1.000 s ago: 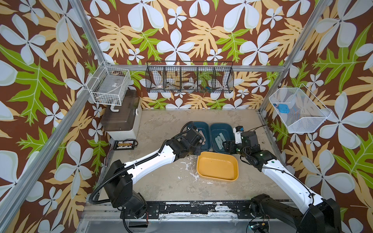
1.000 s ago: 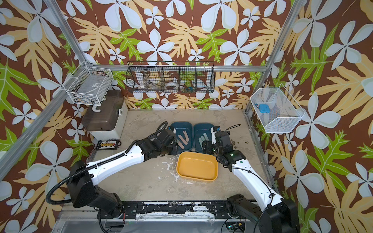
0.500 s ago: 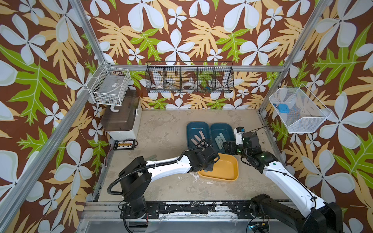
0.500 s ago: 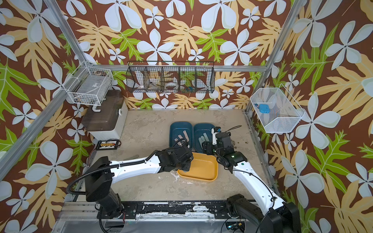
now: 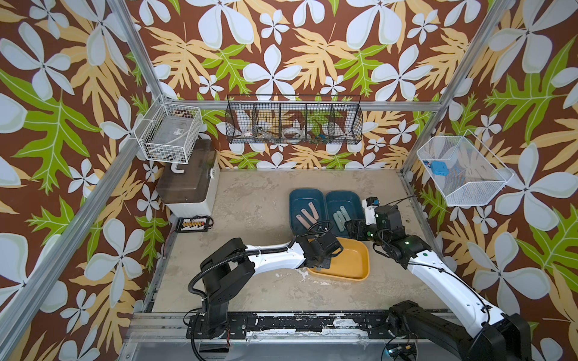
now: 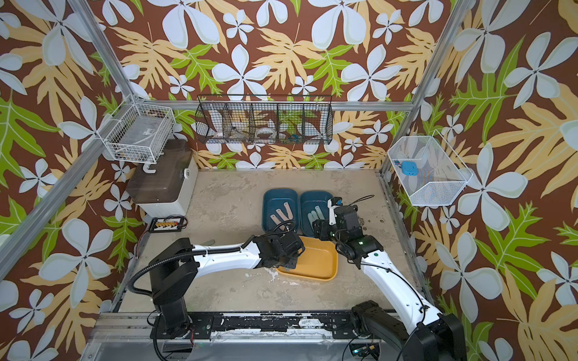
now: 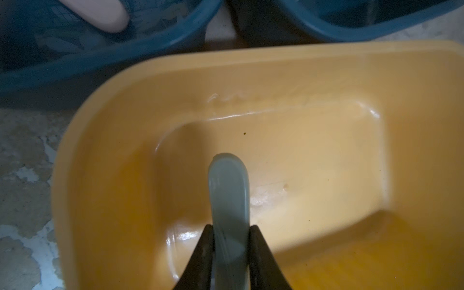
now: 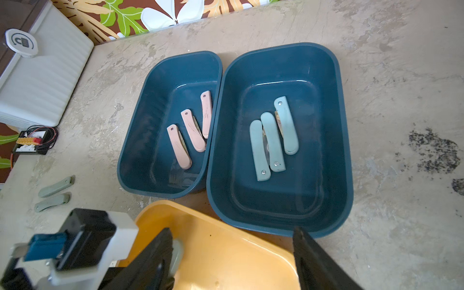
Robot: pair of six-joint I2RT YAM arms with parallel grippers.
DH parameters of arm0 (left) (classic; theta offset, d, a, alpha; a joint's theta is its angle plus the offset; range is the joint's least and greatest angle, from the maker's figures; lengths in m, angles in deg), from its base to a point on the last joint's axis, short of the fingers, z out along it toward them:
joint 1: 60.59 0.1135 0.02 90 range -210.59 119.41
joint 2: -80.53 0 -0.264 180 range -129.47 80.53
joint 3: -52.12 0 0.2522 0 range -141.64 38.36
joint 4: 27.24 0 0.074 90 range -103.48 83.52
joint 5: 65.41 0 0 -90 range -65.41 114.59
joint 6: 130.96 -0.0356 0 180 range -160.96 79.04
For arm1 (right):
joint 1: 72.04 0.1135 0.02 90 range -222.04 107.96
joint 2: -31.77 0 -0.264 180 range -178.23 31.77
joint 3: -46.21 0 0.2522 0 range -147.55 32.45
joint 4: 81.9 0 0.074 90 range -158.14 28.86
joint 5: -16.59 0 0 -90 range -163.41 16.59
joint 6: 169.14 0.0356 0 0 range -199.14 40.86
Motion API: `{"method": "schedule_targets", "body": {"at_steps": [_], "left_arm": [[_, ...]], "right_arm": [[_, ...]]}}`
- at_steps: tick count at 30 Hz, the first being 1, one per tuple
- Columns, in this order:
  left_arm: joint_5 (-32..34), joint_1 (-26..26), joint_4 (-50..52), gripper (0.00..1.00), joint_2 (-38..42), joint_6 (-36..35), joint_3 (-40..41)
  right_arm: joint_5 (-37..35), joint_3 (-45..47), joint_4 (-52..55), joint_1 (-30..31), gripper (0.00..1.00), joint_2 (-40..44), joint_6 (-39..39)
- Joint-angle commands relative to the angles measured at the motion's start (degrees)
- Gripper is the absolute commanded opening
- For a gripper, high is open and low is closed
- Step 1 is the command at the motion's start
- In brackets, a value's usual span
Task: Place the fruit knives into the storage box by color
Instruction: Place the fruit knife in the storage box.
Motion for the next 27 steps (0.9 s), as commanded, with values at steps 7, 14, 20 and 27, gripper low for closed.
{"method": "schedule_targets", "body": {"at_steps": [7,14,20,27], "left_arm": [[0.63,-0.03,-0.43,0.41,-2.68,0.15,-2.4],[2.82,0.03,1.55,0.57,0.54,-0.85,-5.0],[9.01,2.59,3.45,0.65,10.8,-0.74,-3.76],[9.71,15.07,2.41,0.76,27.49,1.04,8.15]], "right_arm": [[1.39,0.48,-1.02,0.07,0.76,-0.05,0.17],[1.89,-0.12,-0.67,0.03,0.76,-0.08,0.77],[4.75,-2.05,-1.12,0.09,0.76,0.03,1.95],[12.48,-4.08,-5.01,2.42,0.75,-3.61,3.67]]}}
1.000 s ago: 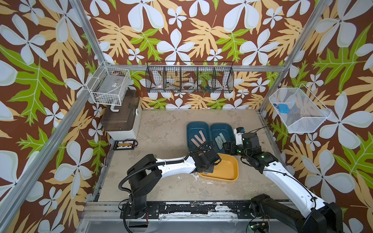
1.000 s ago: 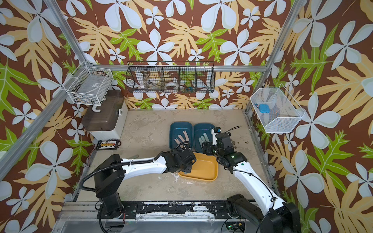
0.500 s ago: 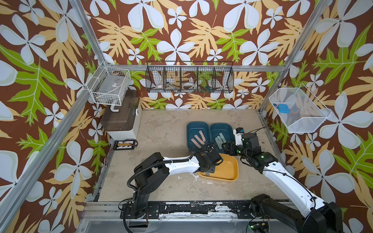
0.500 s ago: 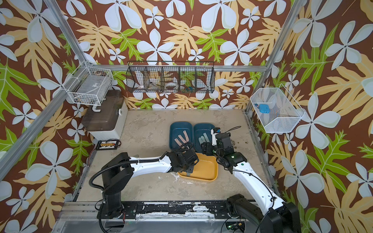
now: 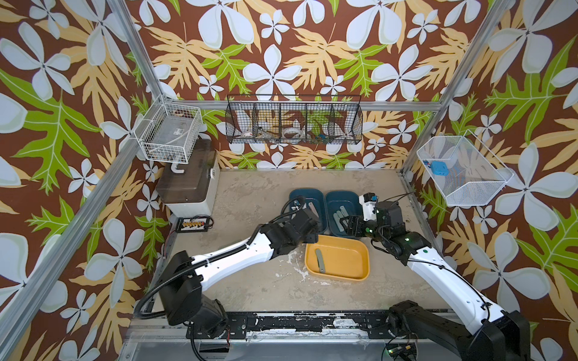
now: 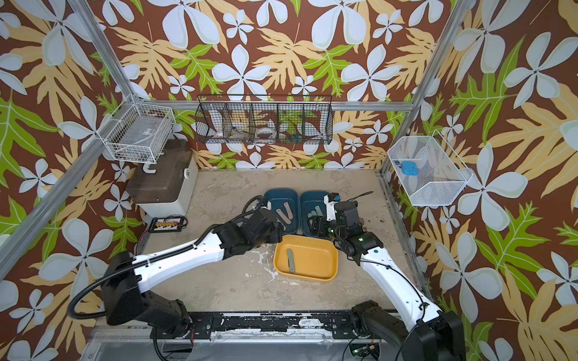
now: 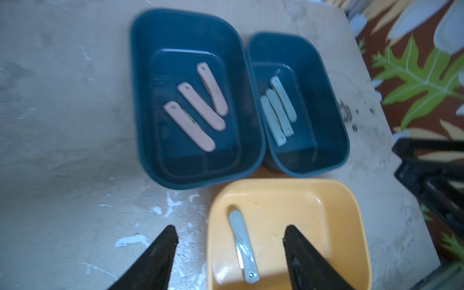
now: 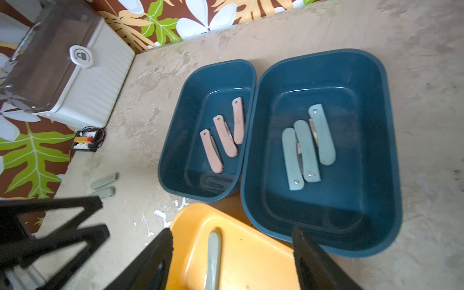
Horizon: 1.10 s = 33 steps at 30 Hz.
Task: Place the fruit knives into the storage box by color
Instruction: Place the fruit knife in the storage box, then pick up the fruit knife from the center of the board.
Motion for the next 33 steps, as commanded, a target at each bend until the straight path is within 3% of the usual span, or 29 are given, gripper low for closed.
{"method": "schedule_targets", "body": {"at_steps": [1,7,14,20,27,33], "left_arm": [[0.57,6.09,0.84,0.78,5.59,1.58,4.76],[-6.91,21.88,-2.83,1.0,14.58,4.9,15.54],[-14.93,36.2,-9.0,1.0,14.41,9.95,23.64],[-16.49,41.22,-12.28,1.0,11.81,16.72,26.05],[-13.95,42.65,-13.71,1.0,12.93,26.93,29.72],[-11.65,44.05,-13.69,1.0,12.46,31.05,30.8]], "right_arm": [[3.65,-1.61,-3.3,3.12,0.76,-1.83,1.14],[1.16,-5.64,-6.24,16.22,0.76,-8.19,1.82],[-2.1,-10.35,-7.68,29.13,0.75,-17.6,1.05],[-2.06,-10.63,-8.9,31.4,0.75,-21.23,1.23],[-2.41,-11.59,-8.67,31.49,0.75,-22.93,0.25],[-2.5,-11.87,-8.57,31.49,0.75,-23.48,-0.44]]}}
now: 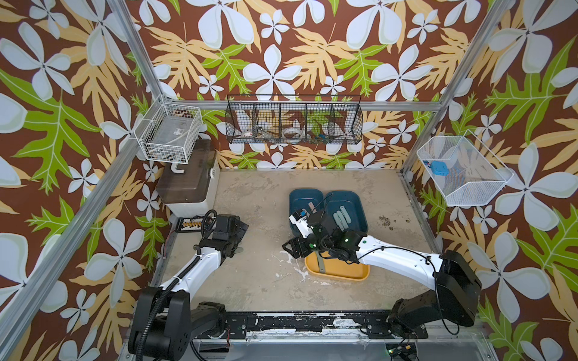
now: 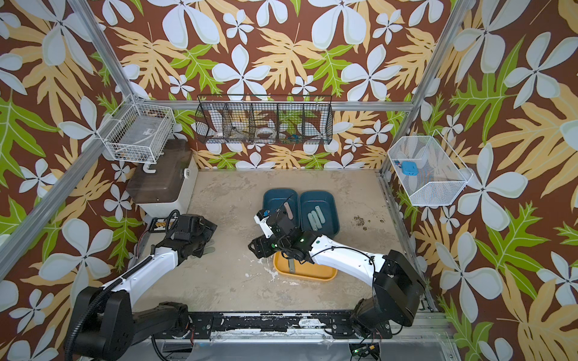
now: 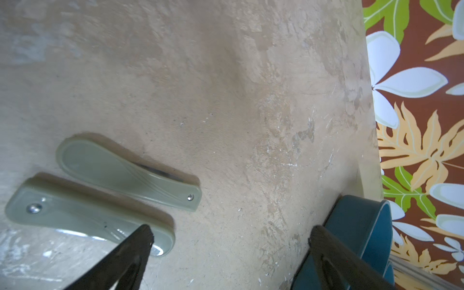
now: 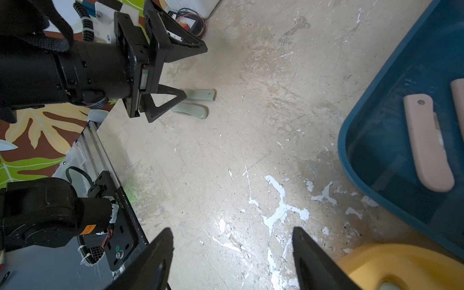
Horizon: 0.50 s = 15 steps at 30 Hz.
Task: Place the fruit knives into the storage box by color
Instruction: Pick up the fruit knife from the center of the board.
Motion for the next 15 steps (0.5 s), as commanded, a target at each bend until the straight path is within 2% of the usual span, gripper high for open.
{"method": "schedule_targets", "body": {"at_steps": [1,7,15], "left_arm": [[1.48,1.11,-1.57,1.0,-0.97,4.18,0.2],[-1.41,3.81,-3.46,1.0,-4.98,4.04,0.64],[-1.42,4.65,-5.0,1.0,-8.23,3.16,0.06]], "right_arm": [[-0.68,-0.32,-0.8,0.04,0.75,-0.15,-0.91],[-1.17,-0.21,-0.72,0.04,0.75,-0.25,-1.09],[-2.27,-0.39,-0.19,0.04,0.75,-0.51,-1.4]]}}
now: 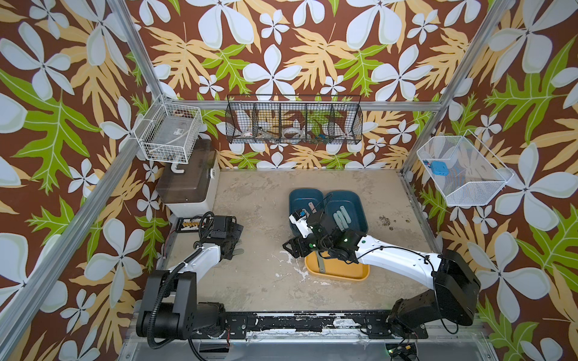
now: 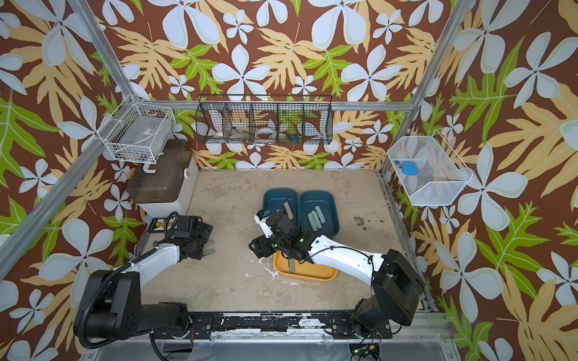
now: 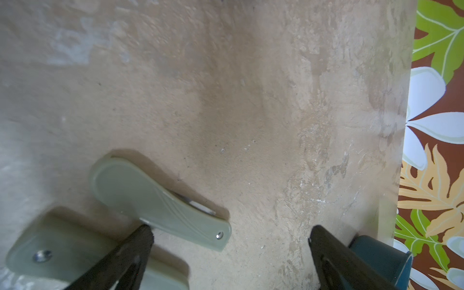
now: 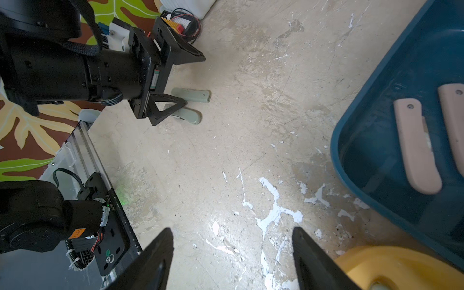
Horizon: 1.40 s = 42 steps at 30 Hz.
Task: Place the fruit knives into the storage box by color
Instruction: Pick up the fruit knife from the center of the board.
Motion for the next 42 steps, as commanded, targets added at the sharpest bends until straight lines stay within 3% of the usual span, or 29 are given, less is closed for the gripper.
{"method": "schedule_targets", "body": {"at_steps": [1,10,22,29,36,42], "left_arm": [[0.31,0.52,-1.14,1.0,-1.17,-0.16,-0.83],[1.32,1.6,-0.58,1.0,-7.99,-7.63,-7.47],[-7.38,1.51,0.85,0.99,-18.52,-20.75,-16.69],[-2.56,0.74,6.18,0.96,-16.6,-31.28,-16.47],[4.48,-0.89,10.37,0.89,-13.79,-37.61,-15.77],[5.07,-1.21,10.81,0.7,-15.41,-39.63,-16.24]], "right_arm": [[-1.07,-0.48,-0.06,0.02,0.75,-0.16,-0.6],[-1.82,-0.4,0.66,0.02,0.75,0.19,-0.61],[-2.18,-0.87,1.4,0.02,0.75,1.07,-0.34],[-1.62,-2.12,1.32,0.02,0.75,0.55,-0.34],[-0.54,-3.94,1.1,0.02,0.75,-0.41,-0.39],[-0.36,-5.13,0.78,0.02,0.74,-0.04,-0.19]]}}
